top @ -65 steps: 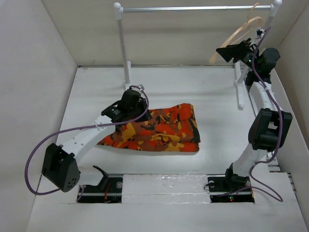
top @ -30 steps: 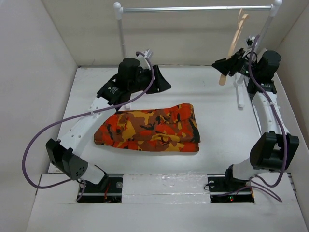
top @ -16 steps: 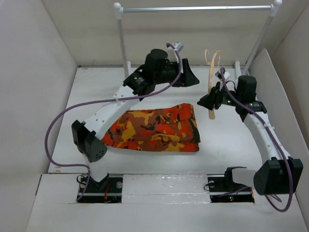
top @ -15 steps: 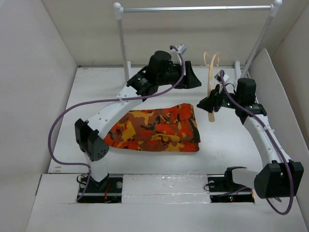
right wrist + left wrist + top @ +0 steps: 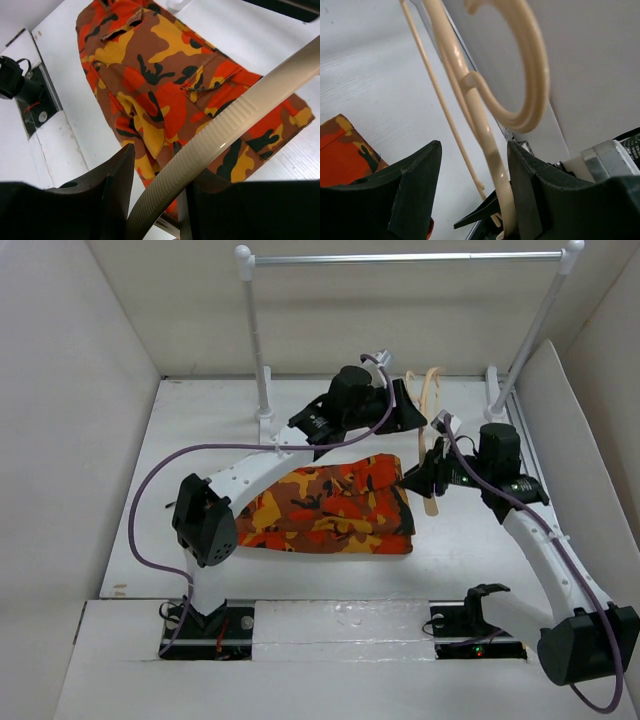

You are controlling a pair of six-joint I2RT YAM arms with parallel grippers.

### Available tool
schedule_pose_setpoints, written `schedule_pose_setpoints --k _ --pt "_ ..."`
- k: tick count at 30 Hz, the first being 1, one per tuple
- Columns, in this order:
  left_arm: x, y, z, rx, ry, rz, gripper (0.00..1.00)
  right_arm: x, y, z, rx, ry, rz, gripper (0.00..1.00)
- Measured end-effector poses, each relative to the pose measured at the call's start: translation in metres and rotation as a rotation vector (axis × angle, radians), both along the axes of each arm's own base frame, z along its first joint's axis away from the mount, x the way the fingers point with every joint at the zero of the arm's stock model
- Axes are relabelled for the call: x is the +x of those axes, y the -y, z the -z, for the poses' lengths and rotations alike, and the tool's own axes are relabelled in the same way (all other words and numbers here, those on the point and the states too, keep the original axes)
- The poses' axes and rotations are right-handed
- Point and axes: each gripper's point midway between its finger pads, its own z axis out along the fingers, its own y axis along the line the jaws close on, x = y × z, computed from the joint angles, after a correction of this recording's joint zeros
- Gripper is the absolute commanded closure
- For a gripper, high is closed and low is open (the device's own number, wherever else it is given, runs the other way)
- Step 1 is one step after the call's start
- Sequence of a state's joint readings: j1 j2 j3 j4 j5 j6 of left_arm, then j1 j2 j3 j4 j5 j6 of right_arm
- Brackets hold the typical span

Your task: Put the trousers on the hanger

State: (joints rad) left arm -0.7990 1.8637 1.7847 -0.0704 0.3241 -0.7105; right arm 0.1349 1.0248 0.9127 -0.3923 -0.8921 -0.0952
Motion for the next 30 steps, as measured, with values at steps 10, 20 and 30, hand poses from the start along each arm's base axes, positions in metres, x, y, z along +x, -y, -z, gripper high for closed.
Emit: schedule_pose_setpoints --k 10,20,30 --pt "-0.017 0.021 0.020 -0.025 -0.038 0.026 0.64 -0.010 -0.015 0.021 -0.034 -0.061 -0.004 1.00" --pt "-0.012 0.026 0.040 -0.006 -0.099 -0.034 1.00 -0.011 -0.020 0.041 -0.147 -0.083 0.052 0.53" --pt "-0.035 0.008 0.139 0.068 -0.258 -0.070 1.00 -0.038 0.011 0.027 -0.211 -0.101 0.123 0.08"
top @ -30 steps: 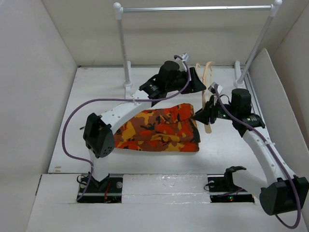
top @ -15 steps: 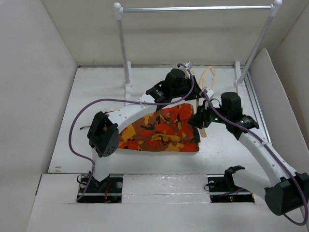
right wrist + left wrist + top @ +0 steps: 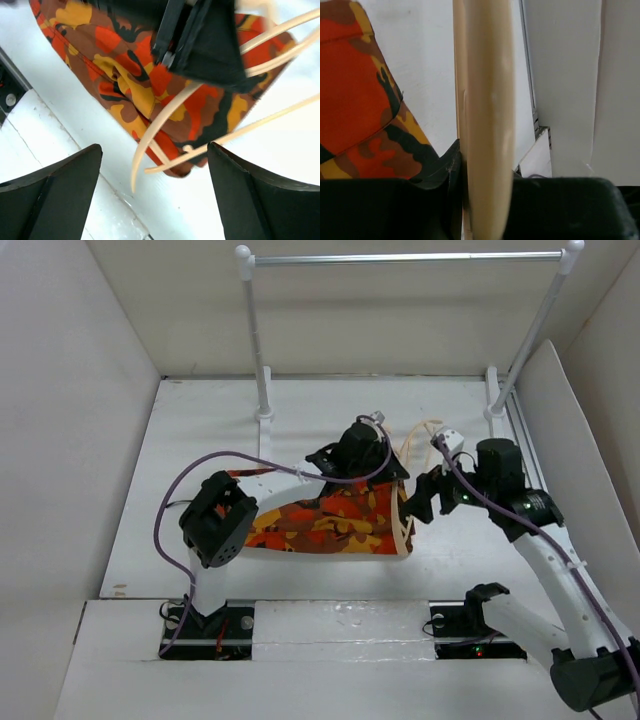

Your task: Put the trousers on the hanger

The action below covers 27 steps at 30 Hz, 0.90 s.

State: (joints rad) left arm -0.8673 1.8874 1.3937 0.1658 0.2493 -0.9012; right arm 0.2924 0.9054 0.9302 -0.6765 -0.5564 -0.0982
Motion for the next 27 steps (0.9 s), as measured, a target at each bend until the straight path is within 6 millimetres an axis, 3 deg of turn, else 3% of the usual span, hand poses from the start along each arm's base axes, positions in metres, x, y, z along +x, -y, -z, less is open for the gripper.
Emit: schedule_pose_setpoints --k 2,5,6,8,11,15,16,17,21,23,27 --pt "-0.009 -0.002 0.016 0.004 -0.038 -0.006 1.00 -0.002 0.009 -0.013 0.001 0.026 0.026 0.12" --pt "-0.019 0.003 0.026 -0.021 -0.064 -0.013 1.00 0.001 0.021 -0.026 -0.003 0.066 0.069 0.65" --pt "-0.022 0.004 0.027 -0.032 -0.068 -0.017 1.00 0.003 0.025 -0.025 -0.006 0.066 0.082 0.89" --pt "-0.029 0.007 0.032 -0.053 -0.078 -0.024 1.00 0.008 0.029 -0.020 -0.006 0.051 0.106 0.99" --pt "-0.038 0.009 0.040 -0.073 -0.089 -0.040 1.00 0.019 0.034 0.007 -0.020 -0.009 0.129 1.00" --pt "-0.044 0.004 0.057 -0.083 -0.102 -0.082 1.00 0.031 0.038 0.058 -0.035 -0.123 0.160 0.97" --pt "-0.045 0.002 0.061 -0.084 -0.105 -0.094 1.00 0.038 0.037 0.060 -0.021 -0.107 0.168 0.94" --pt "-0.044 -0.001 0.065 -0.082 -0.108 -0.108 1.00 0.034 0.041 0.078 -0.031 -0.159 0.182 0.94" --pt "-0.038 -0.006 0.071 -0.088 -0.105 -0.160 1.00 0.045 0.041 0.106 -0.011 -0.194 0.204 0.60" --pt "-0.033 -0.007 0.069 -0.095 -0.095 -0.182 1.00 0.052 0.039 0.116 0.001 -0.197 0.204 0.53" --pt "-0.029 -0.007 0.069 -0.102 -0.081 -0.202 1.00 0.061 0.035 0.136 0.017 -0.214 0.193 0.52"
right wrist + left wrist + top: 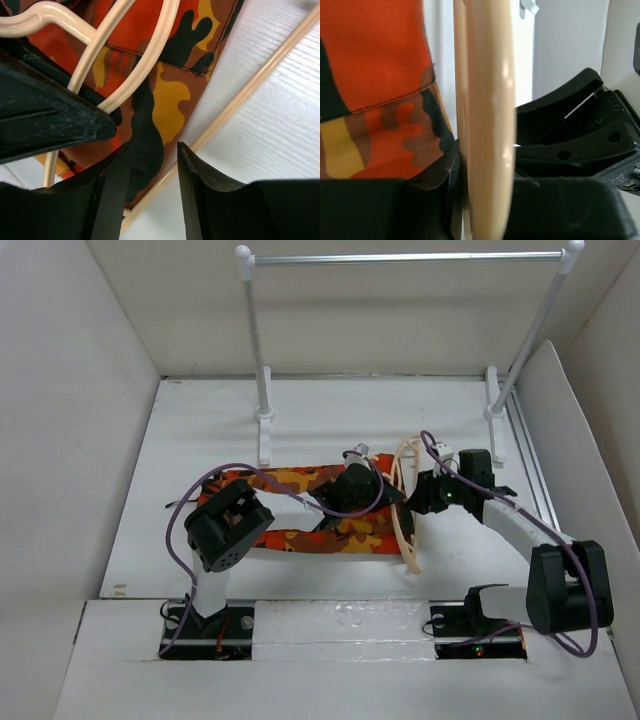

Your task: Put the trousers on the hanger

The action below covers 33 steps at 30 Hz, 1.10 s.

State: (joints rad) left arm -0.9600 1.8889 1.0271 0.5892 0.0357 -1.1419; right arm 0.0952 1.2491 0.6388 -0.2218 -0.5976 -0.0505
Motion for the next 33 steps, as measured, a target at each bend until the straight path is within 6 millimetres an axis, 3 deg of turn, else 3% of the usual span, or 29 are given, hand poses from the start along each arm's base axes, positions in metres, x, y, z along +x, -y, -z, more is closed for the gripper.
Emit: schedule_pose_setpoints --k 6,13,14,15,16,17,20,25,33 --pt "0.006 -0.001 0.021 0.035 -0.009 -0.027 1.00 0.011 -0.007 0.021 0.006 -0.017 -0.019 0.43" --pt "0.009 -0.003 0.029 0.050 -0.011 -0.048 1.00 0.014 -0.012 0.043 -0.003 -0.047 -0.038 0.36" --pt "0.009 -0.003 0.030 0.051 -0.011 -0.049 1.00 0.014 -0.012 0.043 0.000 -0.041 -0.041 0.47" --pt "0.009 -0.004 0.031 0.053 -0.011 -0.052 1.00 0.014 -0.013 0.044 0.002 -0.038 -0.044 0.47" --pt "0.010 -0.004 0.031 0.054 -0.011 -0.057 1.00 0.013 -0.015 0.045 0.010 -0.037 -0.051 0.54" --pt "0.011 -0.005 0.031 0.056 -0.011 -0.061 1.00 0.011 -0.017 0.048 0.017 -0.042 -0.059 0.73" --pt "0.012 -0.006 0.032 0.060 -0.008 -0.070 1.00 0.005 -0.021 0.056 0.049 -0.061 -0.078 0.99" --pt "0.012 -0.008 0.034 0.080 0.000 -0.072 1.00 0.003 -0.014 0.046 0.107 -0.056 -0.070 1.00" --pt "0.011 -0.014 0.016 0.097 0.045 -0.076 1.00 0.007 0.022 -0.013 0.197 0.019 0.093 1.00"
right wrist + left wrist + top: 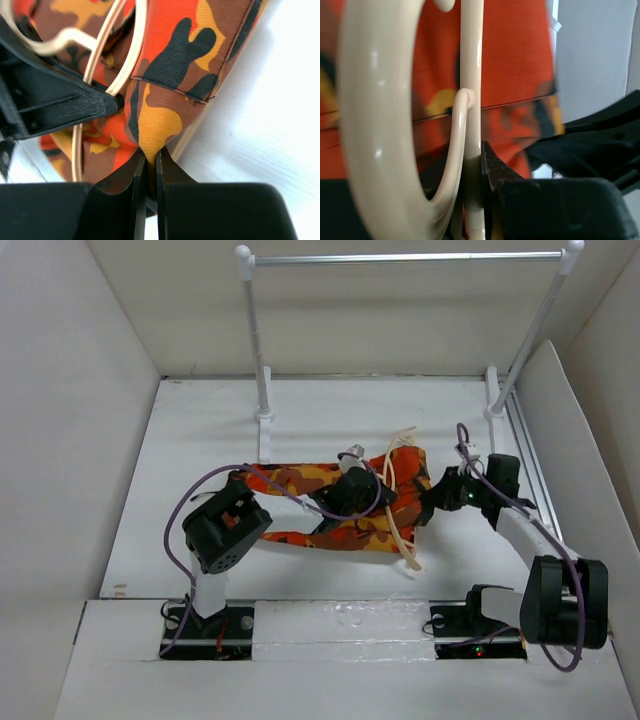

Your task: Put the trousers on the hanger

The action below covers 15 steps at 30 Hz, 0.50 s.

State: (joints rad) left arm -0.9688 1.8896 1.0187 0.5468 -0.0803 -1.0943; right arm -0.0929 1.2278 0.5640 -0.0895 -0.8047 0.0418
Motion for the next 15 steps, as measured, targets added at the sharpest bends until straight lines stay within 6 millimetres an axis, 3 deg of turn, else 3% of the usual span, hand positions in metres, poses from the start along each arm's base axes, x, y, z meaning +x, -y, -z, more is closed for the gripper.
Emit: schedule_pose_setpoints --k 6,15 --pt "-0.003 -0.027 0.014 0.079 0.001 -0.002 1.00 0.011 0.022 -0.023 0.072 0.003 0.153 1.00" --pt "0.002 -0.043 0.021 0.123 0.005 -0.021 1.00 0.025 0.039 -0.004 0.124 -0.143 0.250 1.00"
